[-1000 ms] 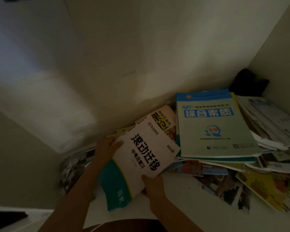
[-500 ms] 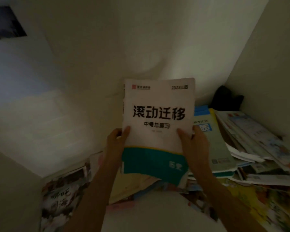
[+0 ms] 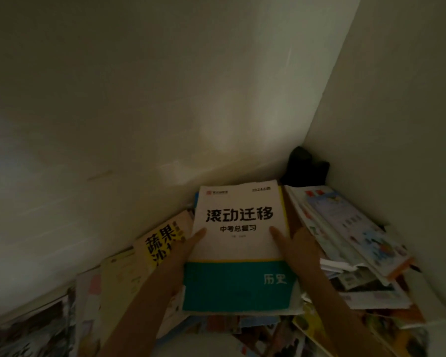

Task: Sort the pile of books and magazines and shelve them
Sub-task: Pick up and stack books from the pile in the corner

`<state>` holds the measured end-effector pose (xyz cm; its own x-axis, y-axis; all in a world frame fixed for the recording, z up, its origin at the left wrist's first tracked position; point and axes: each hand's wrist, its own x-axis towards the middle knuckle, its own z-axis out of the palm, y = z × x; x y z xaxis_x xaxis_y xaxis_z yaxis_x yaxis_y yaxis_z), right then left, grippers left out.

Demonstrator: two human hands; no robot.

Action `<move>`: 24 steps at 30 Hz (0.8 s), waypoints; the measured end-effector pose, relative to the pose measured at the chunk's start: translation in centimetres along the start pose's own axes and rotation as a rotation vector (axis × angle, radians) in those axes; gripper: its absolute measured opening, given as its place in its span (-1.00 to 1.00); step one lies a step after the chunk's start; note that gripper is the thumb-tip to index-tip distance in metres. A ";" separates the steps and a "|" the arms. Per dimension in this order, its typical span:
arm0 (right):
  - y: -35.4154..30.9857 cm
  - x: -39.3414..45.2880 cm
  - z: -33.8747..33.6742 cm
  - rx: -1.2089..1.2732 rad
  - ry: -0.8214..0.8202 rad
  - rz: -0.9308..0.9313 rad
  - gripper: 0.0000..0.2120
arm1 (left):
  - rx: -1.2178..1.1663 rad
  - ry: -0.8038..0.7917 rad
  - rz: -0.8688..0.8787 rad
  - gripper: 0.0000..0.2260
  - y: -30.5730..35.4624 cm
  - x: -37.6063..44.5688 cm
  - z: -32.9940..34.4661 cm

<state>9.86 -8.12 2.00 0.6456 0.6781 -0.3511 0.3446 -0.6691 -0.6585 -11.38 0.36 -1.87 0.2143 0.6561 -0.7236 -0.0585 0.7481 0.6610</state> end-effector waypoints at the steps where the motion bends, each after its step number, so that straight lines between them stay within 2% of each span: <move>1: -0.3 -0.2 0.0 -0.003 -0.034 0.013 -0.03 | -0.008 -0.077 -0.020 -0.31 0.6 -0.5 0.2; 2: -0.6 -0.4 0.0 -0.012 -0.069 0.024 -0.16 | 0.000 -0.121 -0.026 -0.47 0.8 -0.7 0.6; 4: -0.4 -0.3 0.2 0.001 -0.097 0.050 -0.23 | 0.045 -0.112 -0.028 -0.59 0.7 -0.8 0.7; 7: -0.1 -0.7 0.2 0.157 -0.117 0.092 -0.18 | 0.030 -0.128 -0.054 -0.54 0.9 -1.3 0.3; 9: 0.6 -0.6 0.4 0.322 -0.171 0.130 -0.19 | 0.060 -0.126 -0.065 -0.43 1.1 -1.5 0.0; 11: 1.5 -0.8 0.5 0.452 -0.230 0.144 -0.20 | 0.082 -0.131 -0.081 -0.41 0.6 -2.1 -0.1; 12: 2.1 -1.0 0.5 0.489 -0.266 0.146 -0.25 | 0.099 -0.127 -0.079 -0.43 0.1 -2.5 -0.2; 15: 3.5 -2.5 0.2 0.570 -0.376 0.120 -0.55 | 0.144 -0.093 -0.023 -0.46 -1.7 -3.3 -0.7; 19: 5.0 -4.7 0.4 0.601 -0.356 0.088 -0.53 | 0.147 -0.070 0.052 -0.52 -3.2 -5.7 -1.1; 24: 5.5 -7.3 0.1 0.631 -0.305 -0.020 -0.67 | 0.189 0.034 0.204 -0.66 -4.2 -8.6 -0.9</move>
<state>6.98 -16.75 0.85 0.3919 0.8051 -0.4453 -0.1669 -0.4138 -0.8950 -13.82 -8.33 1.36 0.1834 0.7966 -0.5760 0.0866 0.5706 0.8167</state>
